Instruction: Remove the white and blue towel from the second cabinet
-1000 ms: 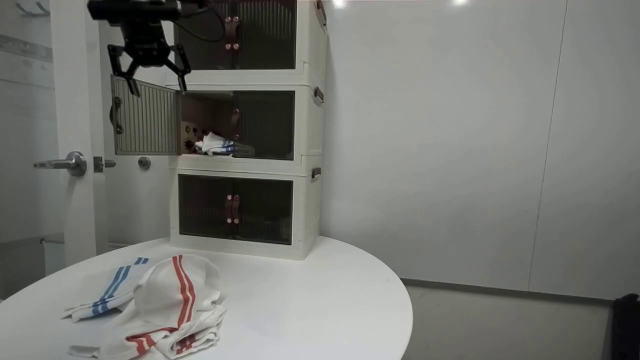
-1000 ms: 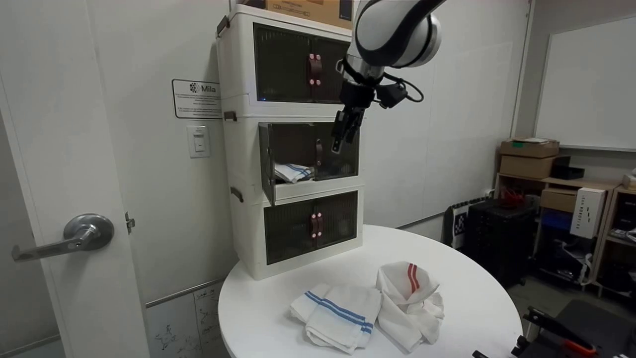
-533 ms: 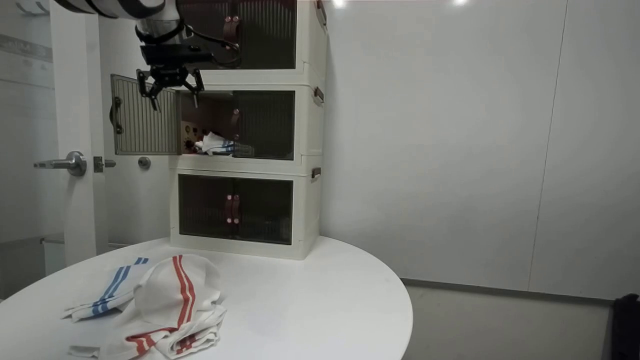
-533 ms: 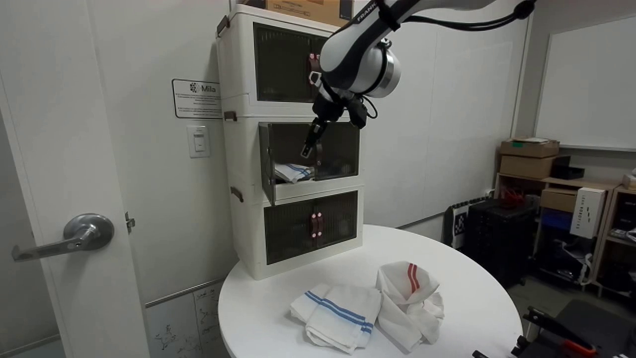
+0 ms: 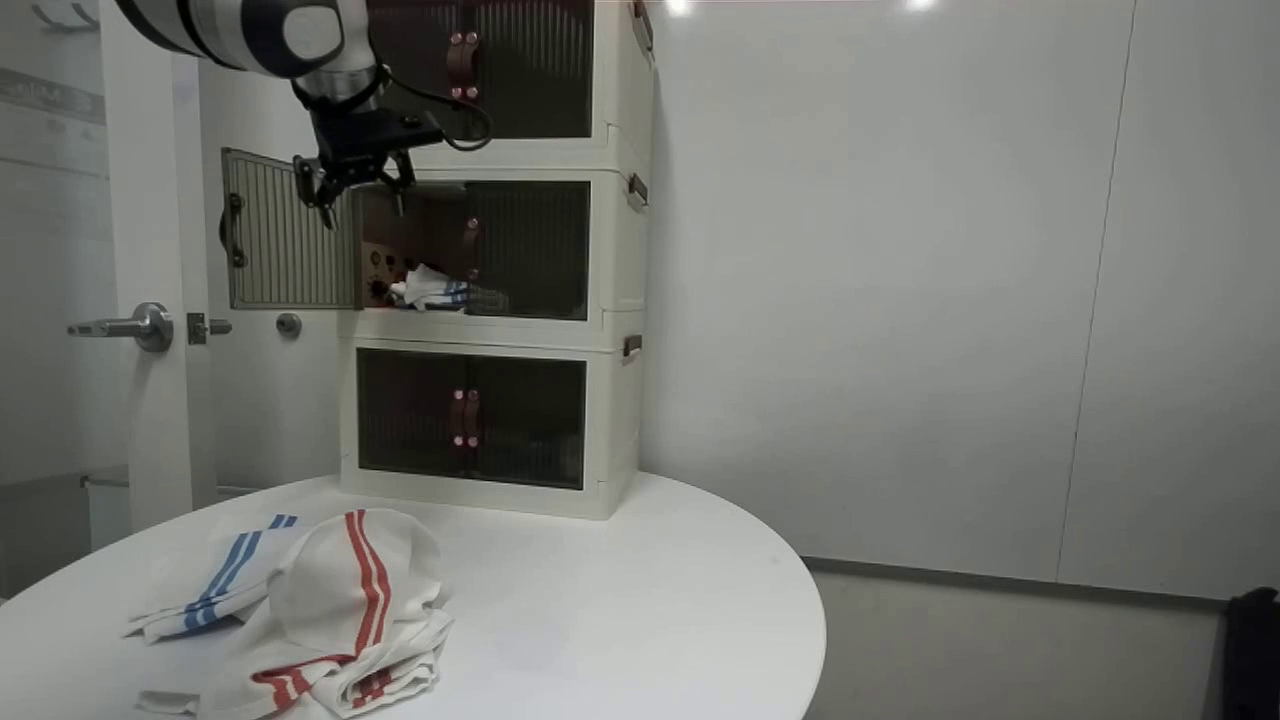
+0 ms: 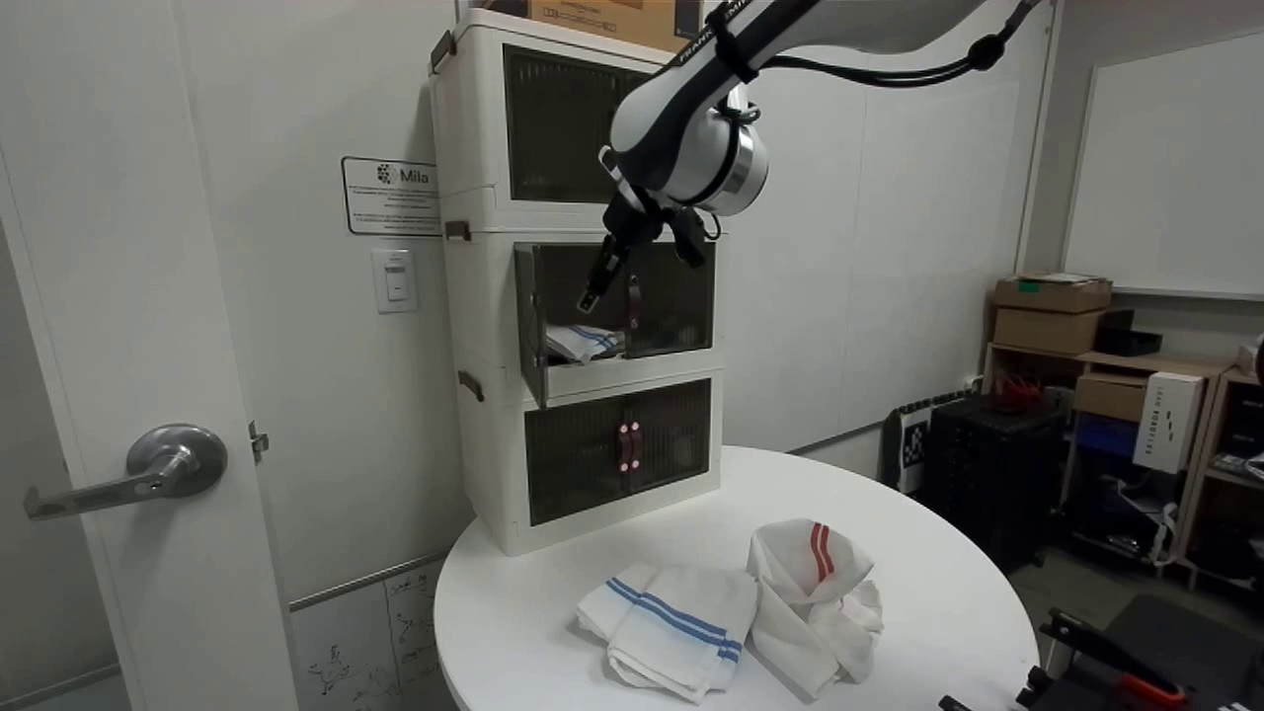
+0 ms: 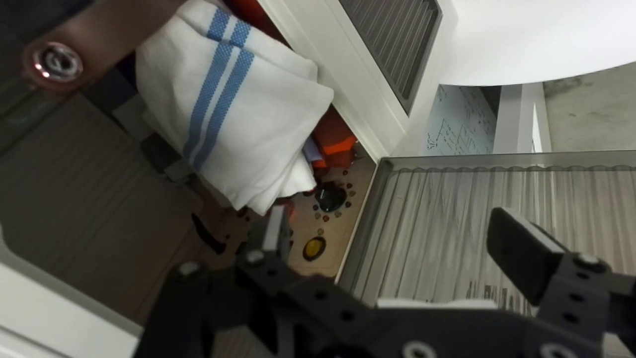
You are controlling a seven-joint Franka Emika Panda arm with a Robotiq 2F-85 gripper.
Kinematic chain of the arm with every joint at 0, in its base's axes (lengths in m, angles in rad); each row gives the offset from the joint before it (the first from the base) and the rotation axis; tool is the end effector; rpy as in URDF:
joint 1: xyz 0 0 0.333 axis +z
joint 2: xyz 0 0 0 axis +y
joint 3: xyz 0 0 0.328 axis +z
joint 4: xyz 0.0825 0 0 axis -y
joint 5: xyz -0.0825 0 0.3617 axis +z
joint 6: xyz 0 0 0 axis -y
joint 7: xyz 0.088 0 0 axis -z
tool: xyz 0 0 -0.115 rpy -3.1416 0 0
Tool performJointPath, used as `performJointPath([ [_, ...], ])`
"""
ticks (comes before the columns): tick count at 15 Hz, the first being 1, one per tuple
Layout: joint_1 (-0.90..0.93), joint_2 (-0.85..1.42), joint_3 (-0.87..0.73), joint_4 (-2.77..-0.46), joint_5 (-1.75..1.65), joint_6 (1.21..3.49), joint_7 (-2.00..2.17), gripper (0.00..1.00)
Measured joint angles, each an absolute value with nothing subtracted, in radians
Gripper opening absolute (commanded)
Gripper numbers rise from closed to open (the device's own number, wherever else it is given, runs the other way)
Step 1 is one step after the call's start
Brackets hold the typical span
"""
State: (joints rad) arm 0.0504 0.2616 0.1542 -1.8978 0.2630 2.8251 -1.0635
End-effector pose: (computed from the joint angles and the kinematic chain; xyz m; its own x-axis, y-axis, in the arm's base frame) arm 0.6407 0.1116 0.4602 0.3486 0.7891 0.5057 0.7272 -0.5681 0.3853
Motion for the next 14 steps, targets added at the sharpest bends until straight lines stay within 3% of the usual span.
performJointPath([
  [14, 0.062, 0.304, 0.133, -1.898, 0.245, 2.864, -1.037, 1.00],
])
